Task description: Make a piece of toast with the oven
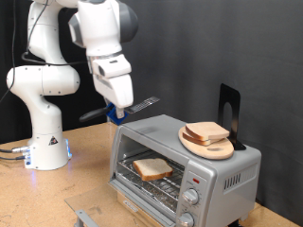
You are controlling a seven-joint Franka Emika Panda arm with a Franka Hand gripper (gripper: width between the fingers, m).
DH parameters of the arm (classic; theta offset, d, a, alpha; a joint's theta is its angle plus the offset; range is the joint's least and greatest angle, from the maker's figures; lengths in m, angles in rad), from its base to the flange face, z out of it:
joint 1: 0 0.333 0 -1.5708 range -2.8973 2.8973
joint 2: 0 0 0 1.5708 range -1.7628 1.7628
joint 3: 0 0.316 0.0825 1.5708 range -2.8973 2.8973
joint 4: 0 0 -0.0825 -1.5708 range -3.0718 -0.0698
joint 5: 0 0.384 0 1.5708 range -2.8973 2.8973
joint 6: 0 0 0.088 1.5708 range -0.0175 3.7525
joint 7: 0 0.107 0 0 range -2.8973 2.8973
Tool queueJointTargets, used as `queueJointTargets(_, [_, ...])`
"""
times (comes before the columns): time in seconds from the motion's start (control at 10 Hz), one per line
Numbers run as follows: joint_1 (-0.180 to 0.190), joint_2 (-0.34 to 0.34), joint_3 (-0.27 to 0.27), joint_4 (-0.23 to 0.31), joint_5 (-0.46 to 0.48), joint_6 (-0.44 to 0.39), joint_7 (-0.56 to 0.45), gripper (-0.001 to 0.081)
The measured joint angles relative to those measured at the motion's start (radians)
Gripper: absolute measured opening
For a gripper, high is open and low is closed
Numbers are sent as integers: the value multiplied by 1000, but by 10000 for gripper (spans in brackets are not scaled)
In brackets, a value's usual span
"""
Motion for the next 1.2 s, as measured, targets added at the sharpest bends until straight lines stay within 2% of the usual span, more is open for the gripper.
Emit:
queueJointTargets(0.5, [56,-14,119,39,38,-29,167,491])
queueJointTargets(0.9, [61,-5,240,36,15,-29,339,491])
queueJointTargets(1.2, [58,3,273,15,1,-17,394,491])
